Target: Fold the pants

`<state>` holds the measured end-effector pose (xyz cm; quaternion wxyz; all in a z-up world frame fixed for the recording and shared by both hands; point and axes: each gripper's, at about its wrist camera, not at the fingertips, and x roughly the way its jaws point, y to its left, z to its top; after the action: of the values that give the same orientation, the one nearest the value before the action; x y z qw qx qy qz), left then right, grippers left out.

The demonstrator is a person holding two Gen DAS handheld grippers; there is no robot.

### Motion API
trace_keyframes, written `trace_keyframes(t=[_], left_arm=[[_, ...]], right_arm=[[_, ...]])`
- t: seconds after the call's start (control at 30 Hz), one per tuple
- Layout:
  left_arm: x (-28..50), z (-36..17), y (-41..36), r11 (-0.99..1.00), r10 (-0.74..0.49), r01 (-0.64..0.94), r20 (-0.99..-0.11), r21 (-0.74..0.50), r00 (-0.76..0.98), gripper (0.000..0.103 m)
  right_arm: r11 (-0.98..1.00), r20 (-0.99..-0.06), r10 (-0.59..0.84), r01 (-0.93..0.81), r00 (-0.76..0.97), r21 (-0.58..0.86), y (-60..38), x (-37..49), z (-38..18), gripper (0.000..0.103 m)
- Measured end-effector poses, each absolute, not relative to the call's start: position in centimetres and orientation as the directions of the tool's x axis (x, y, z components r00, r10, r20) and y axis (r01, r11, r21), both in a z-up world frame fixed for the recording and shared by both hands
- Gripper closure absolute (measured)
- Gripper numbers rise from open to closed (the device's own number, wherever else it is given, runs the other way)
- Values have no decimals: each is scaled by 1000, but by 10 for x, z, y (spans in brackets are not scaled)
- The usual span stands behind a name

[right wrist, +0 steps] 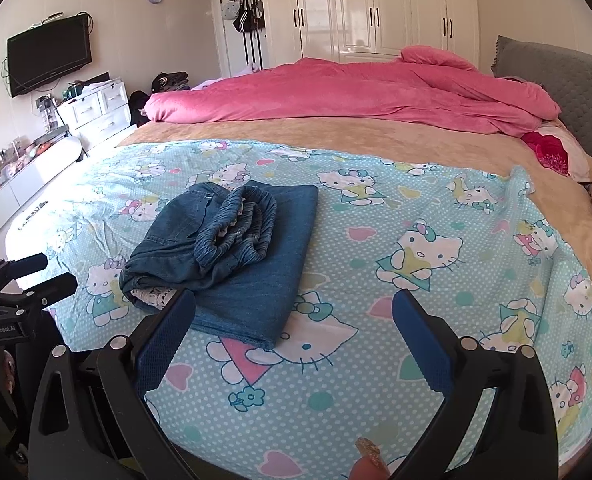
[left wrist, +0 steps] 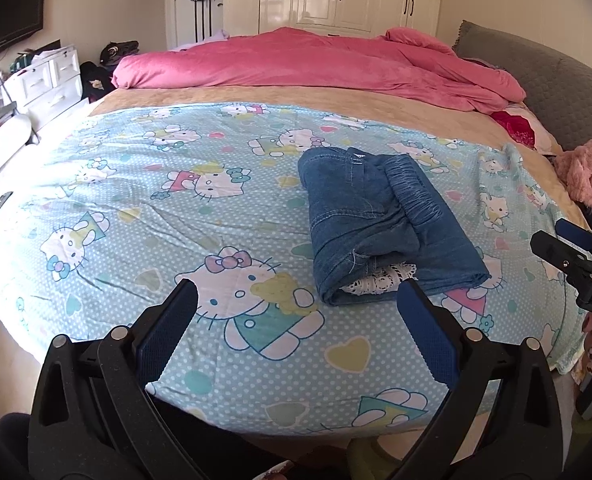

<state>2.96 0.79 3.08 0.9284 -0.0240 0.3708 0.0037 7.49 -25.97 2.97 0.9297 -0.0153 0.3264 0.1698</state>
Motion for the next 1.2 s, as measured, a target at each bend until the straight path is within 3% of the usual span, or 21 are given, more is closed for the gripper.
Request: trace_keyframes(t=[1.2], left_arm=[[31,22,0,1000,-8,-15,-728,-25,686,9]], right_arm=[[946,-625,289,-314,725,73,-261,73,27,5]])
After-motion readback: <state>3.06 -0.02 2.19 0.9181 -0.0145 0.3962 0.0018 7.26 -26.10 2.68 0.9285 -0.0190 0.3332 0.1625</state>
